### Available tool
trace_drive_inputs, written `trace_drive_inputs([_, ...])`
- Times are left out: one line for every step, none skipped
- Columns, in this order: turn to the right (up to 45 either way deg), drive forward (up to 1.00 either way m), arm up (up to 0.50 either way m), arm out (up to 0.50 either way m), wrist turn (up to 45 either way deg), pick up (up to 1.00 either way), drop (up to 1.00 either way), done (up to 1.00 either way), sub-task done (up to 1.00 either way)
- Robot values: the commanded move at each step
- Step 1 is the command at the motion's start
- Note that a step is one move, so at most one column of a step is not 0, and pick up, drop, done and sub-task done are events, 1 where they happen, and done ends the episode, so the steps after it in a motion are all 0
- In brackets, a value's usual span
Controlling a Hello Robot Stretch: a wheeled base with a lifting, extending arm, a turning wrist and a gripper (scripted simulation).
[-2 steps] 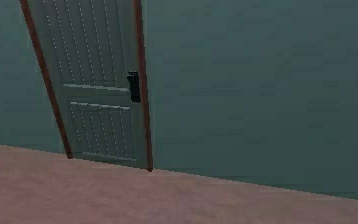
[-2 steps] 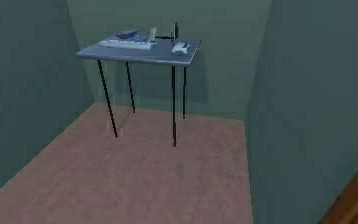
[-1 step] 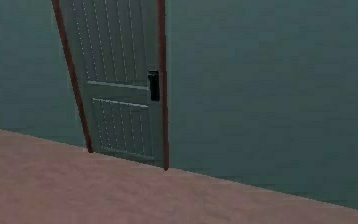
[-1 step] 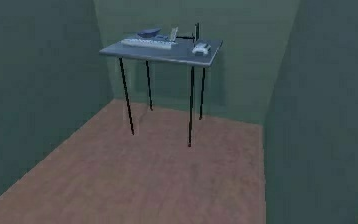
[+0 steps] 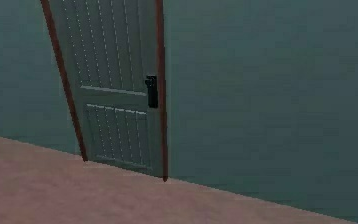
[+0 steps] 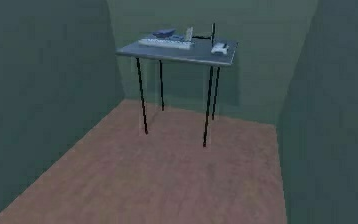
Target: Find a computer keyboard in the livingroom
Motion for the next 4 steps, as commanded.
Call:
trace_drive_inputs([45.0,0.00,0.00,0.00,0.0,0.00,0.00,0.00,0.00])
trace_drive_inputs([42.0,0.00,0.00,0.00,0.0,0.00,0.00,0.00,0.00])
trace_drive_inputs([0.0,0.85,0.00,0.00,0.0,0.00,0.00,0.00,0.00])
trace_drive_inputs([0.0,0.00,0.00,0.00,0.0,0.00,0.00,1.00,0.00])
